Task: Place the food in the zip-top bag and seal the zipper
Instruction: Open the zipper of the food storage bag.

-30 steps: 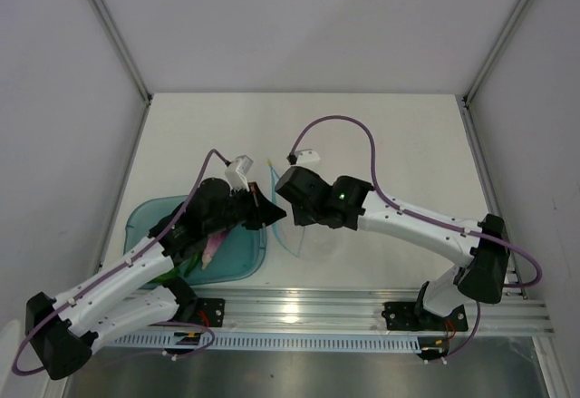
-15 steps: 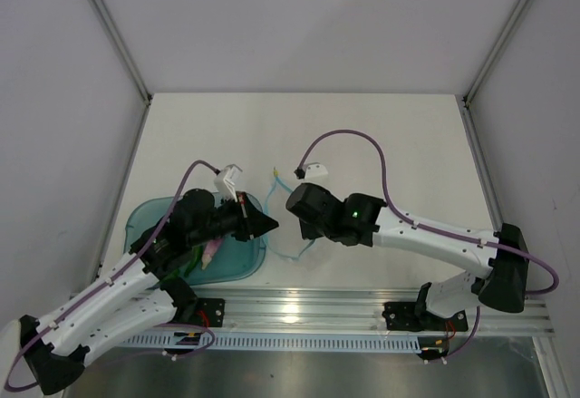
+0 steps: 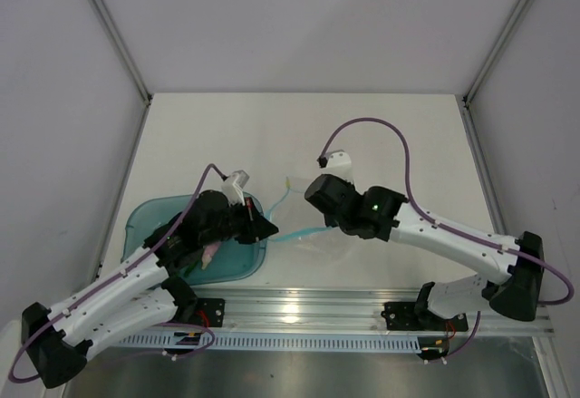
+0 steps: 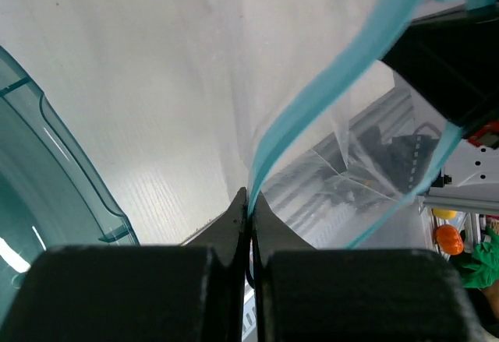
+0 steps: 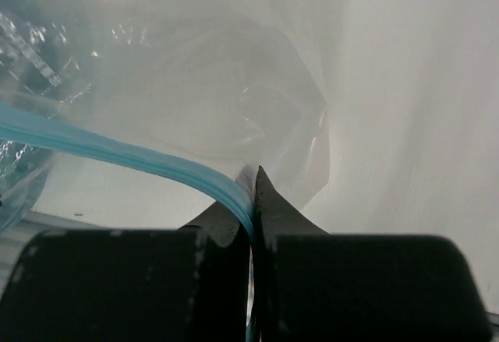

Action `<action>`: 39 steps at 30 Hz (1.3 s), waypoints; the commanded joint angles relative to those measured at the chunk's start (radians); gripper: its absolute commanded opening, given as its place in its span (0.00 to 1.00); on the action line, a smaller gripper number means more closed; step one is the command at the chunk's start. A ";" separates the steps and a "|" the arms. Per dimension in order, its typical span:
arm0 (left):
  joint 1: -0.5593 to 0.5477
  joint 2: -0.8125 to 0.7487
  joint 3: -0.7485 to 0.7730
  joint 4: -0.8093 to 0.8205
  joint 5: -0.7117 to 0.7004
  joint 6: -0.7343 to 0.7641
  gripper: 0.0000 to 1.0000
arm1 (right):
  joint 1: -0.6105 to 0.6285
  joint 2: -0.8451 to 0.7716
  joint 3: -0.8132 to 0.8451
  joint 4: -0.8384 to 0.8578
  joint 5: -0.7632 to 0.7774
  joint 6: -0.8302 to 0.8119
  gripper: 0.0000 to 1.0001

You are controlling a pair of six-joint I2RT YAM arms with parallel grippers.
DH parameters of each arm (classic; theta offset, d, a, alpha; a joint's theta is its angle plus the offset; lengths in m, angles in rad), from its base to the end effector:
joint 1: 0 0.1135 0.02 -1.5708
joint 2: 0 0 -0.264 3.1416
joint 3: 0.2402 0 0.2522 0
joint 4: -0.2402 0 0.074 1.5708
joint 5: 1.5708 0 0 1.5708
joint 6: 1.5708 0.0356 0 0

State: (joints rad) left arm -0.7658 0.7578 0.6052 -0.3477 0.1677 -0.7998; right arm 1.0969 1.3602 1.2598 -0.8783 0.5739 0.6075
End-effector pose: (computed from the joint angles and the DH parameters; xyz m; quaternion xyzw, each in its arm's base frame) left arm 0.1222 -0.1257 0.2647 0.0281 0.8577 -0.4095 0.3095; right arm 0.1416 0.2337 0.3206 -0.1421 0.9101 0.0324 0.3880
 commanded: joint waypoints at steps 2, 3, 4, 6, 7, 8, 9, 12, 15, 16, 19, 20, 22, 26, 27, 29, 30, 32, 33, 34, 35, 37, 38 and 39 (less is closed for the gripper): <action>-0.006 0.035 0.011 0.030 -0.026 0.028 0.01 | -0.037 -0.113 -0.043 0.004 0.060 -0.043 0.00; -0.006 0.047 0.013 0.033 -0.028 0.033 0.01 | -0.045 -0.121 -0.057 0.013 0.044 -0.052 0.00; -0.006 0.060 0.019 0.038 -0.030 0.034 0.00 | -0.049 -0.124 -0.059 0.019 0.029 -0.063 0.00; -0.006 0.100 0.033 0.047 -0.028 0.039 0.01 | -0.055 -0.119 -0.062 0.019 0.026 -0.071 0.00; -0.006 0.113 0.036 0.061 -0.024 0.037 0.01 | -0.055 -0.110 -0.063 0.024 0.012 -0.087 0.00; -0.006 0.139 0.042 0.070 -0.017 0.036 0.01 | -0.055 -0.104 -0.063 0.025 0.006 -0.095 0.00; -0.006 0.150 0.042 0.088 -0.013 0.031 0.01 | -0.055 -0.098 -0.063 0.027 0.001 -0.097 0.00; -0.006 0.178 0.039 0.122 0.003 0.021 0.01 | -0.055 -0.082 -0.074 0.050 -0.012 -0.098 0.00; -0.006 0.204 0.053 0.131 0.004 0.028 0.09 | -0.055 -0.069 -0.085 0.076 -0.028 -0.097 0.00; -0.006 0.210 0.062 0.127 0.004 0.030 0.11 | -0.055 -0.064 -0.085 0.081 -0.031 -0.098 0.00; -0.006 0.225 0.071 0.107 0.015 0.047 0.24 | -0.054 -0.030 -0.076 0.108 -0.071 -0.118 0.00; -0.006 0.224 0.071 0.104 0.010 0.054 0.27 | -0.052 -0.018 -0.070 0.107 -0.072 -0.120 0.00; -0.006 0.212 0.065 0.101 -0.002 0.063 0.34 | -0.046 0.000 -0.053 0.091 -0.069 -0.123 0.00; -0.006 0.155 0.038 0.116 -0.025 0.073 0.59 | -0.040 0.020 -0.051 0.087 -0.075 -0.135 0.00; -0.006 0.143 0.028 0.116 -0.033 0.074 0.63 | -0.039 0.017 -0.056 0.088 -0.081 -0.137 0.00; -0.006 0.106 0.025 0.118 -0.037 0.086 0.81 | -0.038 0.013 -0.066 0.101 -0.092 -0.140 0.00; -0.006 0.092 0.024 0.110 -0.046 0.091 0.87 | -0.038 0.010 -0.075 0.104 -0.101 -0.140 0.00; -0.006 0.052 0.031 0.087 -0.071 0.094 0.99 | -0.040 0.005 -0.088 0.114 -0.109 -0.143 0.00; -0.006 0.038 0.034 0.055 -0.088 0.094 1.00 | -0.042 0.002 -0.097 0.117 -0.112 -0.143 0.00; -0.006 0.008 0.048 0.037 -0.129 0.091 1.00 | -0.043 0.001 -0.102 0.119 -0.117 -0.144 0.00; -0.006 -0.006 0.051 0.018 -0.154 0.087 0.99 | -0.043 0.000 -0.106 0.119 -0.120 -0.144 0.00; -0.006 -0.032 0.073 -0.072 -0.265 0.053 1.00 | -0.043 -0.007 -0.122 0.124 -0.124 -0.149 0.00; -0.004 -0.044 0.085 -0.112 -0.308 0.038 0.99 | -0.045 -0.009 -0.128 0.128 -0.126 -0.152 0.00; -0.004 -0.046 0.100 -0.157 -0.353 0.018 0.99 | -0.045 -0.012 -0.134 0.133 -0.134 -0.156 0.00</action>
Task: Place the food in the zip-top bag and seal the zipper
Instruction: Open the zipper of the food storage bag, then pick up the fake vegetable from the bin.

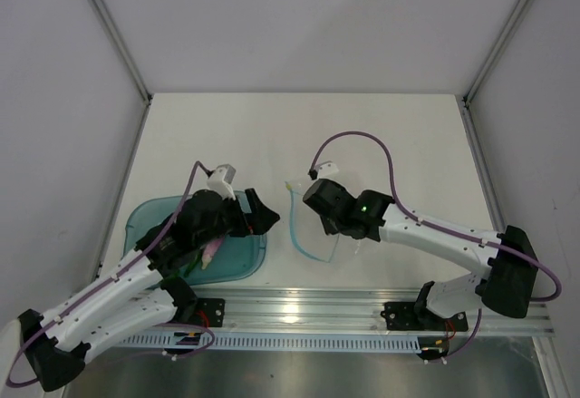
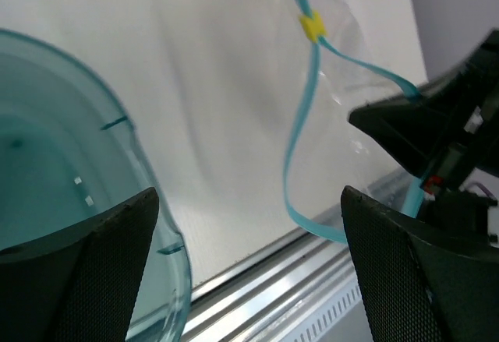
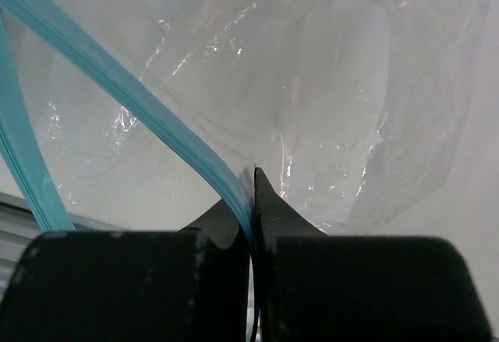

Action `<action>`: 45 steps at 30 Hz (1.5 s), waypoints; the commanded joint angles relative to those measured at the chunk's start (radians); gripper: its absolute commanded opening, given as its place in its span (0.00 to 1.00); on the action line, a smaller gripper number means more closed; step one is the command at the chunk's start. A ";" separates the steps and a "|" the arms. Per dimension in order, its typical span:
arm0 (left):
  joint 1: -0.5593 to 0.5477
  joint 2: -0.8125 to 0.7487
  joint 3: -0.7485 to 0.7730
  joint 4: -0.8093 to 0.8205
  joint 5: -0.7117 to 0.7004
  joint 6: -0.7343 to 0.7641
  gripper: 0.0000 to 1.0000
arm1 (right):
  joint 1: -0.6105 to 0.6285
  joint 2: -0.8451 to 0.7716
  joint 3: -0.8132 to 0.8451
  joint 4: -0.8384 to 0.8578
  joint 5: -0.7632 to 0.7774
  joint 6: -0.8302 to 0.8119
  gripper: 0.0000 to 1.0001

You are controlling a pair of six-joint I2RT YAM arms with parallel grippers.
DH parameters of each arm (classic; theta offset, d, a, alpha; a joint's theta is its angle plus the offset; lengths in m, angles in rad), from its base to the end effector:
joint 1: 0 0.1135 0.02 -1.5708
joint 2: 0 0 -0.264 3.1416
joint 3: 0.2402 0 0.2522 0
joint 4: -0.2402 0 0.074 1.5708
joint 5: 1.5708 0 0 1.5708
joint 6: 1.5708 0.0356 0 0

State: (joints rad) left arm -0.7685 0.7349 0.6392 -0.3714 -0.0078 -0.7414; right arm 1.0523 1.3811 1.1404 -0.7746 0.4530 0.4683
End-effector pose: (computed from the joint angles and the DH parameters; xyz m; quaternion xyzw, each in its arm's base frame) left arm 0.1235 -0.1191 0.2775 0.0095 0.8515 -0.3568 0.3841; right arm 0.1515 0.2340 0.2826 -0.2108 0.9152 0.0276 0.3424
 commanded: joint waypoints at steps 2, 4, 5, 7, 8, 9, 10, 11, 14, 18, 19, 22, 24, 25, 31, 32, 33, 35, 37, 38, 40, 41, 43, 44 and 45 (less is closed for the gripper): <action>0.006 -0.019 0.080 -0.243 -0.286 -0.099 0.99 | -0.005 -0.040 -0.028 0.037 -0.031 -0.031 0.00; 0.021 0.004 0.088 -0.317 -0.336 -0.160 0.99 | -0.015 -0.051 -0.039 0.041 -0.049 -0.046 0.00; 0.034 0.017 0.086 -0.334 -0.357 -0.173 1.00 | -0.018 -0.063 -0.042 0.041 -0.062 -0.063 0.00; 0.084 0.053 0.089 -0.377 -0.362 -0.199 1.00 | -0.037 -0.082 -0.056 0.047 -0.079 -0.082 0.00; 0.104 0.064 0.088 -0.388 -0.357 -0.200 1.00 | -0.044 -0.100 -0.060 0.049 -0.101 -0.098 0.00; 0.121 0.076 0.088 -0.397 -0.359 -0.200 0.99 | -0.051 -0.109 -0.067 0.052 -0.114 -0.106 0.00; 0.152 0.099 0.083 -0.405 -0.362 -0.202 0.99 | -0.064 -0.120 -0.071 0.054 -0.128 -0.114 0.00; 0.167 0.113 0.086 -0.415 -0.360 -0.202 1.00 | -0.067 -0.131 -0.080 0.057 -0.140 -0.120 0.00; 0.205 0.168 0.089 -0.438 -0.386 -0.223 0.99 | -0.084 -0.168 -0.096 0.066 -0.171 -0.138 0.00; 0.227 0.257 0.111 -0.455 -0.429 -0.251 1.00 | -0.101 -0.198 -0.131 0.087 -0.209 -0.161 0.00; 0.227 0.280 0.111 -0.469 -0.457 -0.263 1.00 | -0.107 -0.205 -0.134 0.092 -0.221 -0.172 0.00; 0.227 0.360 0.149 -0.501 -0.503 -0.251 0.99 | -0.120 -0.220 -0.151 0.097 -0.231 -0.189 0.00; 0.227 0.392 0.160 -0.489 -0.505 -0.208 0.99 | -0.126 -0.231 -0.156 0.097 -0.240 -0.188 0.00; 0.227 0.397 0.160 -0.451 -0.491 -0.149 0.99 | -0.127 -0.241 -0.156 0.101 -0.256 -0.189 0.00; 0.232 0.409 0.106 -0.325 -0.422 -0.009 0.99 | -0.129 -0.257 -0.154 0.121 -0.309 -0.181 0.00; 0.235 0.417 0.100 -0.319 -0.417 -0.006 1.00 | -0.129 -0.257 -0.156 0.124 -0.310 -0.183 0.00; 0.239 0.425 0.091 -0.313 -0.408 0.003 0.99 | -0.127 -0.257 -0.157 0.126 -0.312 -0.184 0.00; 0.255 0.440 0.082 -0.285 -0.391 0.016 0.99 | -0.127 -0.258 -0.160 0.127 -0.312 -0.188 0.00; 0.268 0.449 0.076 -0.273 -0.370 0.036 1.00 | -0.129 -0.261 -0.163 0.130 -0.312 -0.191 0.00; 0.271 0.452 0.074 -0.270 -0.371 0.039 0.99 | -0.127 -0.263 -0.166 0.133 -0.312 -0.191 0.00; 0.288 0.462 0.074 -0.265 -0.370 0.046 1.00 | -0.129 -0.266 -0.169 0.135 -0.318 -0.192 0.00; 0.293 0.463 0.071 -0.261 -0.363 0.051 0.99 | -0.129 -0.266 -0.168 0.136 -0.320 -0.191 0.00; 0.301 0.474 0.073 -0.247 -0.347 0.063 0.99 | -0.129 -0.267 -0.174 0.141 -0.323 -0.191 0.00; 0.302 0.491 0.076 -0.244 -0.339 0.065 1.00 | -0.129 -0.269 -0.174 0.143 -0.324 -0.192 0.00; 0.304 0.500 0.077 -0.242 -0.331 0.066 1.00 | -0.129 -0.269 -0.176 0.146 -0.324 -0.192 0.00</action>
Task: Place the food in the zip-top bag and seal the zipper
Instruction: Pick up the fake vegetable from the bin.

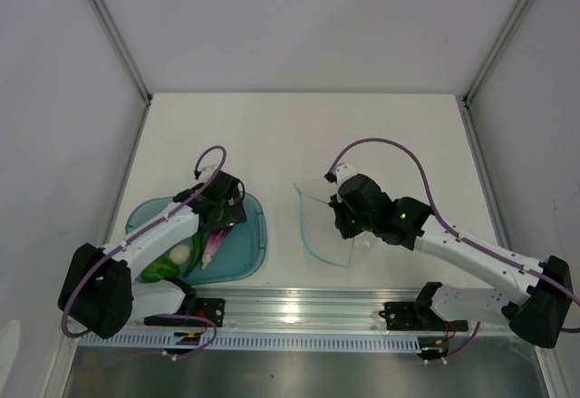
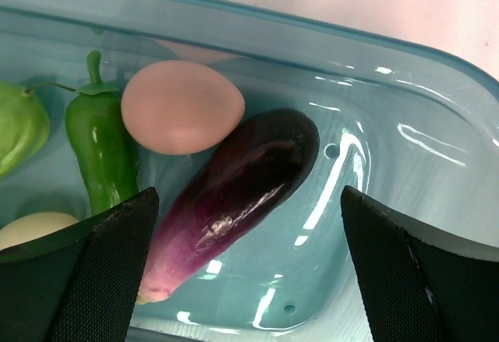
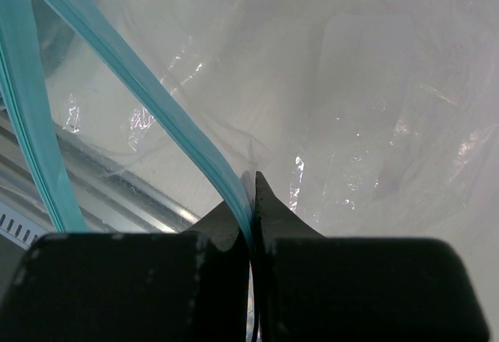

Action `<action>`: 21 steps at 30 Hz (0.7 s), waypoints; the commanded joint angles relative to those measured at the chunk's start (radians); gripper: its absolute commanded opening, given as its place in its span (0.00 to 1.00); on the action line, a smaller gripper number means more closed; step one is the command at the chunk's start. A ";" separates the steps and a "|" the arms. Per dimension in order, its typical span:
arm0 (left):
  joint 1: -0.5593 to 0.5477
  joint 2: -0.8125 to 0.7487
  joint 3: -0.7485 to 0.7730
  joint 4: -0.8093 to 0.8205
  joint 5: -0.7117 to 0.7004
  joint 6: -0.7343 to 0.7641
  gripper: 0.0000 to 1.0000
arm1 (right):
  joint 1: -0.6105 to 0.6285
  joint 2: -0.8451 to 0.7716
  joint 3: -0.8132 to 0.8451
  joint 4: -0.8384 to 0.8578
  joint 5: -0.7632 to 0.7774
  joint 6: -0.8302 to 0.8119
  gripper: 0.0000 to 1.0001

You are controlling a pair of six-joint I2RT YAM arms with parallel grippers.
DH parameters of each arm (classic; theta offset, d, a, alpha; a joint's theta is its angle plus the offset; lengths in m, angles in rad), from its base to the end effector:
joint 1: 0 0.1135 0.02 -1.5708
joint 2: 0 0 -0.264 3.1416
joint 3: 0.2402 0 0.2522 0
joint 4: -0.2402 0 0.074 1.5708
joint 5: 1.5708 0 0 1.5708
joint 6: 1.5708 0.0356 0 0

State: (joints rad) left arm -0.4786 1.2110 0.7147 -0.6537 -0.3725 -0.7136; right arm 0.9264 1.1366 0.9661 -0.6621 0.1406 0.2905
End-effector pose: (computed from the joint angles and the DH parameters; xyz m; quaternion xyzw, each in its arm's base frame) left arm 0.1966 -0.0874 0.1989 -0.1511 0.9499 0.0346 0.2715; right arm 0.1446 0.1841 0.2898 -0.2668 0.8916 0.1520 0.3327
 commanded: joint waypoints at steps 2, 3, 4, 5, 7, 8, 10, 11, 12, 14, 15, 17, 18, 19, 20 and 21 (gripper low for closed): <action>0.014 0.047 0.006 0.042 0.049 0.037 0.99 | -0.003 -0.024 0.000 0.033 -0.012 -0.014 0.00; 0.014 0.073 0.009 0.037 0.049 0.028 0.99 | -0.003 -0.024 0.000 0.035 -0.012 -0.016 0.00; 0.014 0.085 0.011 0.026 0.052 0.020 1.00 | -0.003 -0.024 0.002 0.036 -0.010 -0.017 0.00; 0.014 0.096 0.023 0.019 0.052 0.014 0.99 | -0.004 -0.024 0.002 0.035 -0.010 -0.017 0.00; 0.015 0.131 0.029 0.011 0.061 0.000 1.00 | -0.005 -0.026 0.002 0.035 -0.009 -0.017 0.00; 0.017 0.139 0.032 0.011 0.072 -0.003 0.99 | -0.004 -0.026 0.003 0.032 -0.007 -0.017 0.00; 0.021 0.159 0.034 0.006 0.073 -0.015 1.00 | -0.006 -0.029 0.005 0.029 -0.006 -0.017 0.00; 0.023 0.162 0.032 0.003 0.073 -0.018 1.00 | -0.008 -0.034 0.003 0.027 -0.004 -0.017 0.00; 0.024 0.162 0.031 0.005 0.073 -0.027 0.99 | -0.006 -0.035 0.002 0.027 0.001 -0.016 0.00; 0.025 0.159 0.031 0.002 0.067 -0.033 0.99 | -0.006 -0.037 -0.001 0.029 0.002 -0.013 0.00; 0.025 0.156 0.031 0.000 0.067 -0.035 0.96 | -0.006 -0.035 -0.001 0.029 0.004 -0.014 0.00; 0.025 0.145 0.029 0.008 0.069 -0.038 0.93 | -0.008 -0.032 0.003 0.025 0.004 -0.013 0.00; 0.025 0.144 0.029 0.009 0.073 -0.038 0.88 | -0.008 -0.031 0.005 0.025 0.002 -0.011 0.00; 0.025 0.144 0.026 0.009 0.075 -0.038 0.86 | -0.006 -0.031 0.005 0.022 0.004 -0.011 0.00; 0.025 0.145 0.025 0.011 0.078 -0.038 0.83 | -0.006 -0.031 0.006 0.024 0.004 -0.010 0.00; 0.025 0.148 0.025 0.012 0.083 -0.037 0.80 | -0.006 -0.031 0.009 0.019 0.004 -0.008 0.00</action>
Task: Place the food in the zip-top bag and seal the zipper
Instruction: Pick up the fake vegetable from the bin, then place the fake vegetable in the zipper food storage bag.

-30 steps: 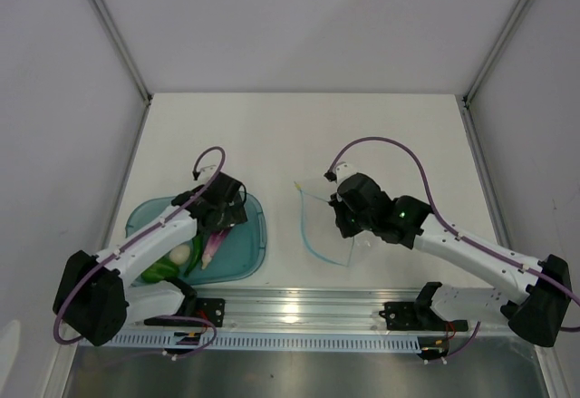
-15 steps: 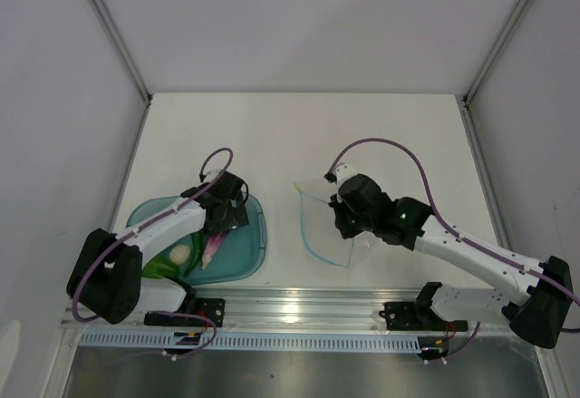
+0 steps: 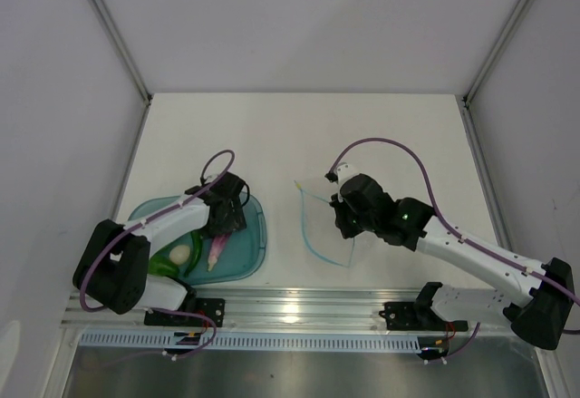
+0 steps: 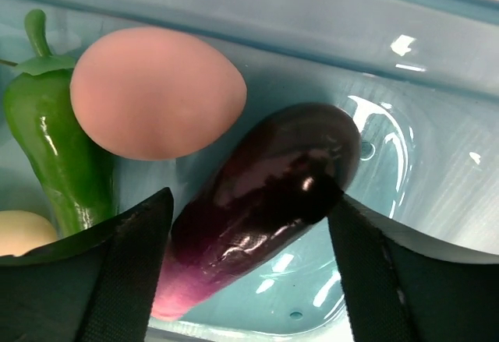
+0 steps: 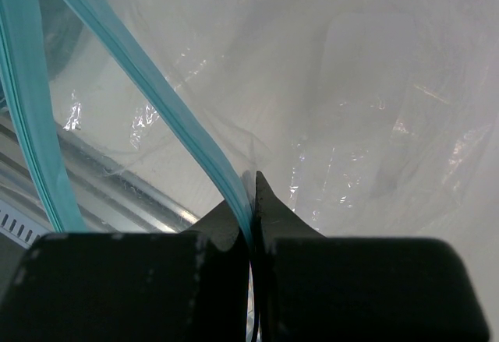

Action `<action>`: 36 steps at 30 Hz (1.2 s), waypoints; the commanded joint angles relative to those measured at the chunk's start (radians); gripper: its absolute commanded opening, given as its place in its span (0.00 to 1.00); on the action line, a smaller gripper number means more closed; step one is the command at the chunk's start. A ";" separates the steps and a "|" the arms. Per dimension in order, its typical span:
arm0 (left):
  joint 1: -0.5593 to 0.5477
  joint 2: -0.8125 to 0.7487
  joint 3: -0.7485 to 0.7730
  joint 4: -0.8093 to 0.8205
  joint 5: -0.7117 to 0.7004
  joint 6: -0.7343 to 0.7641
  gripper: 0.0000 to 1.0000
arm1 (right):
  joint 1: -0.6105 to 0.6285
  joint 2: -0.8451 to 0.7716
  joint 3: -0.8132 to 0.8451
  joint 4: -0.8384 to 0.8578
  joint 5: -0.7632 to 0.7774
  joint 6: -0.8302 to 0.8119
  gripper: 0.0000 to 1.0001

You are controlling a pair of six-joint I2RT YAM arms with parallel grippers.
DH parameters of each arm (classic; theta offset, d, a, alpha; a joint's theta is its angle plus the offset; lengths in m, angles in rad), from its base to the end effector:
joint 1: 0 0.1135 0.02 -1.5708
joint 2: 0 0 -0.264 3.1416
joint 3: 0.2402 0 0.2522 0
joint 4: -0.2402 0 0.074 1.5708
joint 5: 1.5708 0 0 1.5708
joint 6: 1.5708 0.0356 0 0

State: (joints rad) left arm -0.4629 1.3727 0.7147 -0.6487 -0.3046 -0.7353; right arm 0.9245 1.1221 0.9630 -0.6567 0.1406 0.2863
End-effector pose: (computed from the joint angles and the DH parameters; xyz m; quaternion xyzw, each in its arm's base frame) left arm 0.2076 -0.0917 0.1658 -0.1528 0.9680 0.0508 0.1923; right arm 0.1435 0.1820 0.2922 -0.2663 0.8886 0.1556 0.3395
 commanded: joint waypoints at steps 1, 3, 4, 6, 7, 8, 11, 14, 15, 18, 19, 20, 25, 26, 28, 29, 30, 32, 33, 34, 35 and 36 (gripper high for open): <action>0.009 -0.014 0.023 0.009 0.018 -0.015 0.78 | -0.004 -0.016 0.016 0.011 0.004 0.002 0.00; 0.009 -0.014 0.017 0.012 0.022 -0.016 0.71 | -0.004 -0.013 0.017 0.006 0.004 0.007 0.00; 0.009 -0.015 0.014 0.018 0.028 -0.016 0.69 | -0.006 -0.010 0.019 0.005 0.005 0.011 0.00; 0.009 -0.026 0.008 0.021 0.032 -0.018 0.60 | -0.004 -0.005 0.019 -0.003 0.014 0.017 0.00; 0.009 -0.033 0.006 0.023 0.036 -0.018 0.55 | -0.004 -0.002 0.019 -0.006 0.017 0.022 0.00; 0.009 -0.043 0.005 0.021 0.036 -0.018 0.49 | -0.004 0.002 0.020 -0.011 0.022 0.022 0.00; 0.009 -0.104 -0.007 0.001 0.033 -0.029 0.24 | -0.006 0.005 0.023 -0.014 0.022 0.028 0.00; 0.003 -0.225 -0.037 -0.017 0.030 -0.044 0.21 | -0.006 0.005 0.031 -0.020 0.011 0.031 0.00; 0.000 -0.262 -0.047 -0.023 0.030 -0.047 0.20 | -0.006 0.004 0.033 -0.018 0.004 0.033 0.00; -0.002 -0.415 -0.058 -0.046 0.042 -0.055 0.12 | -0.004 0.001 0.039 -0.018 -0.007 0.037 0.00; -0.002 -0.496 -0.055 -0.051 0.050 -0.056 0.09 | -0.006 0.001 0.040 -0.020 -0.007 0.037 0.00; -0.003 -0.538 -0.055 -0.048 0.061 -0.050 0.06 | -0.004 0.002 0.042 -0.021 -0.009 0.039 0.00; -0.006 -0.808 -0.081 0.174 0.263 -0.010 0.04 | -0.006 0.007 0.063 -0.023 -0.021 0.057 0.00; -0.008 -0.875 -0.099 0.225 0.292 0.002 0.04 | -0.006 0.011 0.071 -0.026 -0.027 0.062 0.00; -0.013 -0.923 -0.113 0.355 0.362 0.007 0.01 | -0.006 0.028 0.094 -0.027 -0.036 0.080 0.00; -0.014 -0.940 -0.119 0.394 0.378 0.014 0.01 | -0.006 0.034 0.103 -0.034 -0.047 0.086 0.00; -0.020 -0.958 -0.120 0.434 0.392 0.020 0.01 | -0.007 0.042 0.111 -0.032 -0.056 0.094 0.00; -0.036 -0.962 -0.126 0.556 0.435 0.046 0.00 | -0.007 0.062 0.128 -0.032 -0.081 0.111 0.00; -0.045 -0.960 -0.138 0.607 0.447 0.053 0.01 | -0.007 0.068 0.132 -0.032 -0.088 0.117 0.00; -0.054 -0.954 -0.146 0.720 0.469 0.066 0.01 | -0.007 0.080 0.143 -0.031 -0.094 0.123 0.00; -0.080 -0.948 -0.149 0.771 0.479 0.073 0.01 | -0.007 0.088 0.148 -0.032 -0.114 0.132 0.00; -0.095 -0.927 -0.161 0.825 0.492 0.080 0.01 | -0.007 0.093 0.152 -0.032 -0.122 0.137 0.00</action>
State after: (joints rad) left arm -0.5186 0.4187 0.5762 -0.1104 0.0906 -0.7113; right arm 0.9207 1.1980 1.0641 -0.6899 0.0692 0.3855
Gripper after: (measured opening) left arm 0.463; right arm 0.002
